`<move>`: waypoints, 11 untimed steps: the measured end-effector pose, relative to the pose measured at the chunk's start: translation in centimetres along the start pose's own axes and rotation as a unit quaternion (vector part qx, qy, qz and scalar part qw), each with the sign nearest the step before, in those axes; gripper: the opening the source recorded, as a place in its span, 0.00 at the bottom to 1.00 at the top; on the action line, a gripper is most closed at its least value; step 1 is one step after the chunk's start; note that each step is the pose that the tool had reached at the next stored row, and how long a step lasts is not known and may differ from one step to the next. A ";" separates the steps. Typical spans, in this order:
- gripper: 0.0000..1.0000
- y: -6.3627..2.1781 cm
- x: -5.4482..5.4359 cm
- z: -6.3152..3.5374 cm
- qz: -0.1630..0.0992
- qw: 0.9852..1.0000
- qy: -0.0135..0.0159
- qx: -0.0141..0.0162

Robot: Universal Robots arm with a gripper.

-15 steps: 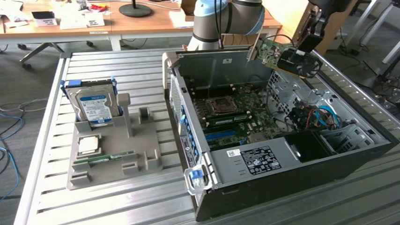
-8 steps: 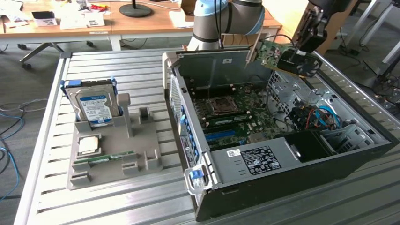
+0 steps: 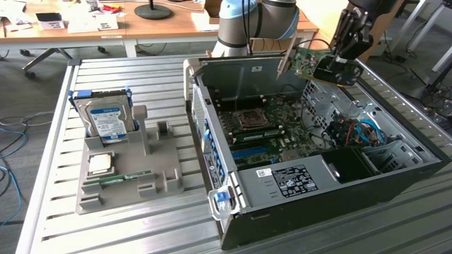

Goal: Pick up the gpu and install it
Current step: 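Insert the gpu into the slot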

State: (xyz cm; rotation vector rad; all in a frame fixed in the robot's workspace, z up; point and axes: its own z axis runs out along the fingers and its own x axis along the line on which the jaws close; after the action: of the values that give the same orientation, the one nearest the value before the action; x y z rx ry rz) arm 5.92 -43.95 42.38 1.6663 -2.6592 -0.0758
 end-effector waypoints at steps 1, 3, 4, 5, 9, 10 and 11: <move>0.27 0.00 0.0 0.00 -0.007 1.000 0.000 0.000; 0.27 0.00 0.0 0.01 -0.021 1.000 0.001 -0.001; 0.27 0.00 0.0 0.01 -0.028 1.000 0.001 -0.001; 0.27 0.00 0.0 0.01 -0.035 0.999 0.001 -0.001; 0.27 0.00 0.0 0.01 -0.064 0.998 0.003 -0.002; 0.27 0.00 0.0 0.02 -0.071 0.997 0.003 -0.002; 0.27 0.00 0.0 0.02 -0.078 0.997 0.003 -0.002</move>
State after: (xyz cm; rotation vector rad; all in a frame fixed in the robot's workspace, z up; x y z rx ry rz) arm 5.91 -43.95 42.36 1.8677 -2.5172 -0.0752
